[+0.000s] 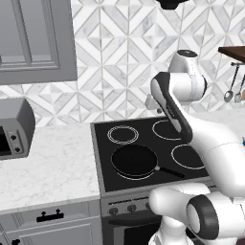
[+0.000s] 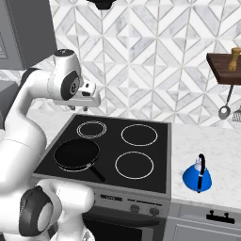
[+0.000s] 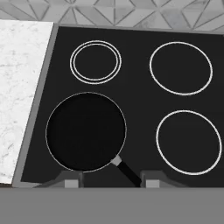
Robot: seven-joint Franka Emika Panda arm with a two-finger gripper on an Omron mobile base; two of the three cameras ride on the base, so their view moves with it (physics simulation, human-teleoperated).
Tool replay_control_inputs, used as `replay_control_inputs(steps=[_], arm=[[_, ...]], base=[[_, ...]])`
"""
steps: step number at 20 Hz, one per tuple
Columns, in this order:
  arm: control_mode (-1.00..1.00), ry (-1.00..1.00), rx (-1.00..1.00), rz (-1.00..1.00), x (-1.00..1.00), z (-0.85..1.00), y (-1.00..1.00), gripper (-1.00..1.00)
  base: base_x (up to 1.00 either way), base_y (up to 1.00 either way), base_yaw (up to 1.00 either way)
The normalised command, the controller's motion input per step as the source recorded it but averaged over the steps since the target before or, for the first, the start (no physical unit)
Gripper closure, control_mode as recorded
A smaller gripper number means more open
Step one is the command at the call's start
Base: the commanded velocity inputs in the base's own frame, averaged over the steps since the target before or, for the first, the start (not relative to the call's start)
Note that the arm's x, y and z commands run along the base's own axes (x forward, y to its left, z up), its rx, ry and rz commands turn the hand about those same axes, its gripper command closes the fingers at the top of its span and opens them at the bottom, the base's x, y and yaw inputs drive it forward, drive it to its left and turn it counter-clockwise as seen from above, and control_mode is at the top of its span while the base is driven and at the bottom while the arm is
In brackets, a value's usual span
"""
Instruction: Pick the kettle from the counter and place it on a stove burner. Then turn the burner on.
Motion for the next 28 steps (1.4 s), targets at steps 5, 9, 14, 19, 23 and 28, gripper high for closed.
replay_control_inputs(steps=[5, 9, 14, 19, 23, 28], arm=[[-1.00, -0.07, 0.00, 0.00, -0.18, -0.02, -0.19, -1.00], [-1.00, -0.10, 0.00, -0.03, -0.45, -0.05, -0.58, -1.00], [-1.00, -0.14, 0.01, -0.05, -0.53, -0.02, -0.69, -1.00], [-1.00, -0.11, 0.00, -0.04, -0.62, -0.17, -0.81, -1.00], [-1.00, -0.05, 0.00, -0.09, -0.79, -0.20, -0.89, -1.00], [-1.00, -0.06, 0.00, -0.16, -0.56, -0.33, -0.94, -1.00]], base=[[0.00, 0.00, 0.00], [0.00, 0.00, 0.00], [0.00, 0.00, 0.00], [0.00, 0.00, 0.00], [0.00, 0.00, 0.00], [0.00, 0.00, 0.00]])
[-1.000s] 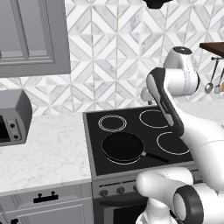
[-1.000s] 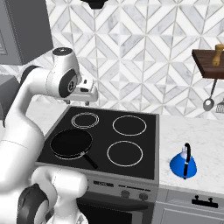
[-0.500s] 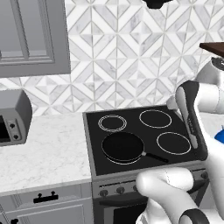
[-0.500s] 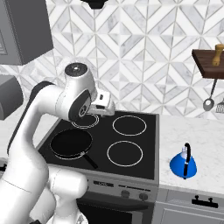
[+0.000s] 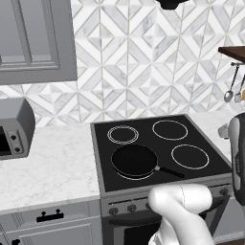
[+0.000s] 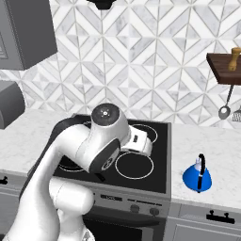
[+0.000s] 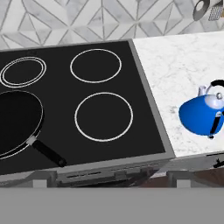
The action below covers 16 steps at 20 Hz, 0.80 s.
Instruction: Pick the kettle from the counter and place it on a stove burner. Then turn the burner on.
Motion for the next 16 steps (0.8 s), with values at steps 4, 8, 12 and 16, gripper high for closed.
replay_control_inputs(steps=[4, 8, 12, 16], arm=[[-1.00, 0.00, 0.00, -0.14, -0.28, -0.15, -1.00, -1.00], [-1.00, 0.00, 0.00, -0.05, -0.02, -0.15, -0.99, -1.00], [-1.00, 0.01, 0.01, 0.00, 0.08, -0.14, -0.91, -1.00], [-1.00, 0.02, 0.04, 0.00, 0.34, -0.13, -0.79, -1.00]], base=[[0.00, 0.00, 0.00], [0.00, 0.00, 0.00], [0.00, 0.00, 0.00], [0.00, 0.00, 0.00]])
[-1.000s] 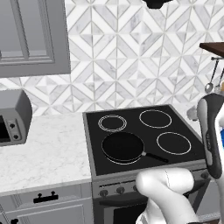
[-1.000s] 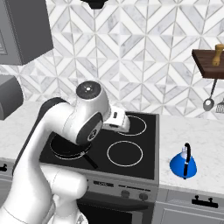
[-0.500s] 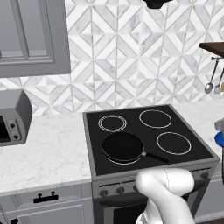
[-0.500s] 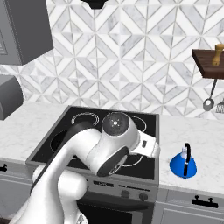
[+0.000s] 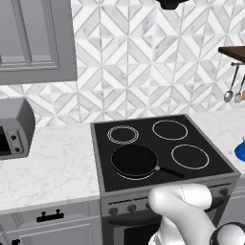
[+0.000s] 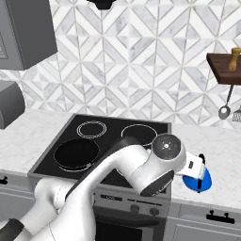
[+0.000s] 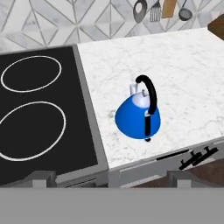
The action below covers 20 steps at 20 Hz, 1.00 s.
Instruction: Pick the kettle from the counter and place it on a stove burner. Then turn the burner on.
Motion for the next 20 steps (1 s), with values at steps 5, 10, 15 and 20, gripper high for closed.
replay_control_inputs(steps=[5, 10, 15, 20], arm=[[-1.00, 0.05, 0.04, 0.03, 0.26, -0.06, -0.50, -1.00], [-1.00, 0.05, 0.01, 0.05, 0.31, -0.22, -0.33, -1.00], [-1.00, 0.00, 0.00, 0.06, 0.44, -0.45, -0.30, -1.00], [-1.00, 0.04, 0.00, 0.12, 0.51, -0.41, -0.37, -1.00]], base=[[0.00, 0.00, 0.00], [0.00, 0.00, 0.00], [0.00, 0.00, 0.00], [0.00, 0.00, 0.00]])
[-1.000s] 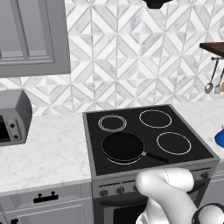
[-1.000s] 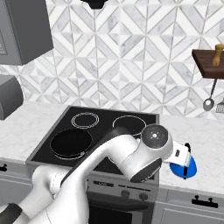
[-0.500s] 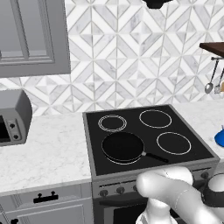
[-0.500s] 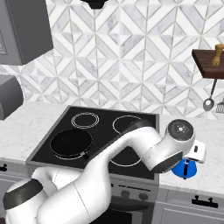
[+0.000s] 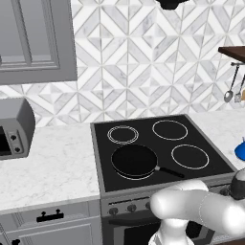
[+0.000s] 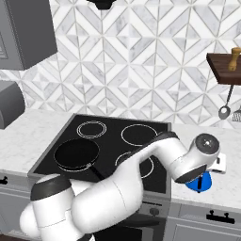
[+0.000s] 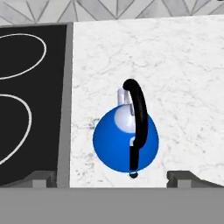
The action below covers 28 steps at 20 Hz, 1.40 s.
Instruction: Pick the kettle from the counter and place it on a stove burner. Then turn the burner on.
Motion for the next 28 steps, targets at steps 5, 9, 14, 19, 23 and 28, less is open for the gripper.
replay_control_inputs(steps=[5, 9, 14, 19, 23, 28], arm=[[-1.00, 0.09, 0.00, 0.08, 0.36, -0.25, -0.39, -1.00], [-1.00, 0.06, 0.00, 0.00, 0.25, -0.08, -0.18, -1.00], [-1.00, 0.01, 0.00, 0.00, 0.28, -0.19, 0.00, -1.00], [-1.00, 0.00, 0.00, 0.00, 0.16, -0.24, 0.00, -1.00], [-1.00, 0.00, 0.00, 0.00, 0.08, -0.19, 0.00, -1.00], [-1.00, 0.00, 0.00, 0.00, 0.04, -0.16, 0.00, -1.00]], base=[[0.00, 0.00, 0.00], [0.00, 0.00, 0.00], [0.00, 0.00, 0.00], [0.00, 0.00, 0.00], [0.00, 0.00, 0.00], [0.00, 0.00, 0.00]])
